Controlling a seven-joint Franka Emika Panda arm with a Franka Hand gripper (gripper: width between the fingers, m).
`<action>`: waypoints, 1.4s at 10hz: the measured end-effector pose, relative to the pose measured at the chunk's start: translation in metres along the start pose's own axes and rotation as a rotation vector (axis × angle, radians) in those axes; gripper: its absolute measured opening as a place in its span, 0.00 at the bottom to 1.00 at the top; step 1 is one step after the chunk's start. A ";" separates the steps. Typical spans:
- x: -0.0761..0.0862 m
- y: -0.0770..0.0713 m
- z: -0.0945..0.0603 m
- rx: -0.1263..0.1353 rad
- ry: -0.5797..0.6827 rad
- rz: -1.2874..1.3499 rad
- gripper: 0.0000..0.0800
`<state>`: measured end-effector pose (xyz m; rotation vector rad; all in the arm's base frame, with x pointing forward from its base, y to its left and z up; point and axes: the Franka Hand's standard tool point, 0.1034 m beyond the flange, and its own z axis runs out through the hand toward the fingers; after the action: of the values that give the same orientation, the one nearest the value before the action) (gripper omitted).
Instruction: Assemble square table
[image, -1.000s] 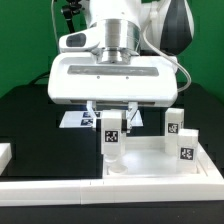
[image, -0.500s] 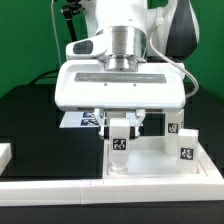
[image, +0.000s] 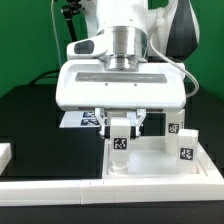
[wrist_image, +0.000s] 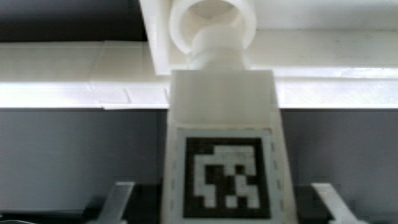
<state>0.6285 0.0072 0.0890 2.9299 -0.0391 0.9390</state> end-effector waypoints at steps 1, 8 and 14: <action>-0.001 0.000 -0.001 0.000 -0.002 0.000 0.36; -0.014 0.000 0.006 -0.006 -0.014 -0.007 0.36; -0.016 0.001 0.008 -0.002 -0.029 -0.006 0.62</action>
Offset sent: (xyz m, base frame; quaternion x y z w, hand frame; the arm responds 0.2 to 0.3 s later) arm -0.0117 0.0013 -0.0004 -0.0001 -0.0032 -0.0008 1.0000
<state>0.6204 0.0061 0.0733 2.9404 -0.0332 0.8947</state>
